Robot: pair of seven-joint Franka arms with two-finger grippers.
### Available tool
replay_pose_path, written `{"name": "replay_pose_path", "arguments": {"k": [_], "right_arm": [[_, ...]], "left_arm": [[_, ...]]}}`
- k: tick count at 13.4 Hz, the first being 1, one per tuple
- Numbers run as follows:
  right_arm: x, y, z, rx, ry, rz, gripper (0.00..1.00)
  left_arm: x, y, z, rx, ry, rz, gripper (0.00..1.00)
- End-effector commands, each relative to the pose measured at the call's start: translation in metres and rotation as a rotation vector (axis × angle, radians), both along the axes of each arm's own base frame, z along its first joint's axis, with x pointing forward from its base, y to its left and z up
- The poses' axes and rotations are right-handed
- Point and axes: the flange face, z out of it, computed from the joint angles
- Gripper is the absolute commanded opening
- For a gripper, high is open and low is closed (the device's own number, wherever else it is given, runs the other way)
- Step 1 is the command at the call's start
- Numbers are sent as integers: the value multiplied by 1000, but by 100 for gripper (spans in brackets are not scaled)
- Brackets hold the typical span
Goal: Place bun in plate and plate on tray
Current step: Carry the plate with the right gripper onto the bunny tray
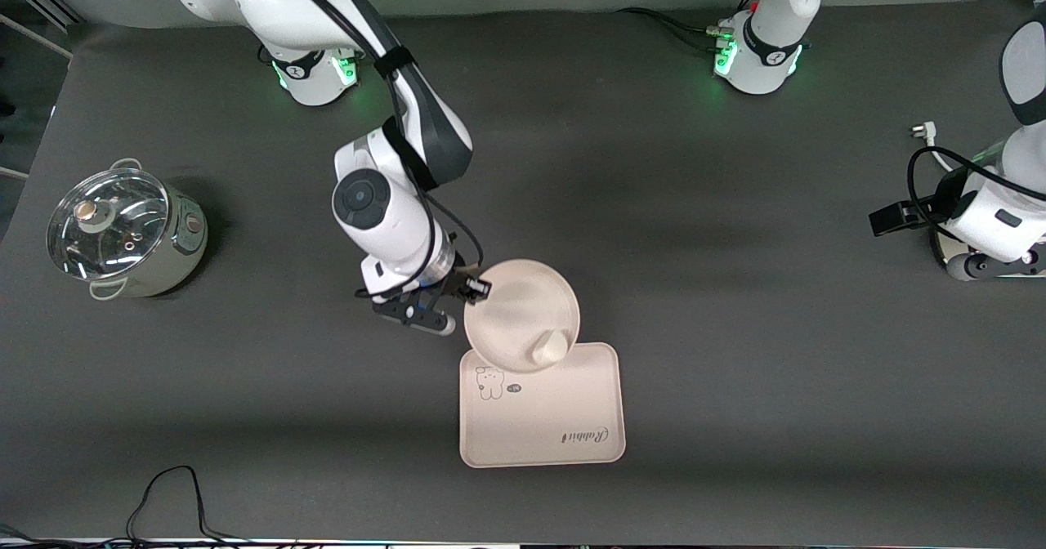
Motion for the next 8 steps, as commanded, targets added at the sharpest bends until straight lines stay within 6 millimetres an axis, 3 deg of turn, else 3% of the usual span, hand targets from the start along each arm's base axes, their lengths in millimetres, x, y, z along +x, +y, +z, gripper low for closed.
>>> {"name": "replay_pose_path", "arguments": {"k": [1,3,5,7,8], "right_arm": [[49,24,-36,11,-65,19,0],[70,20,-61,18,-129,2,0],[78,16,-90,43,-190,-1,0],[86,6,-100,69,-206,11,0],[89,0,-101,87,-199,22,11]], "left_arm": [[1,0,5,-2,9,-12,100],[1,1,3,0,13,-11,100],[0,0,4,-2,15,-10,100],[0,1,1,0,21,-11,100],[0,0,1,0,21,-12,100]]}}
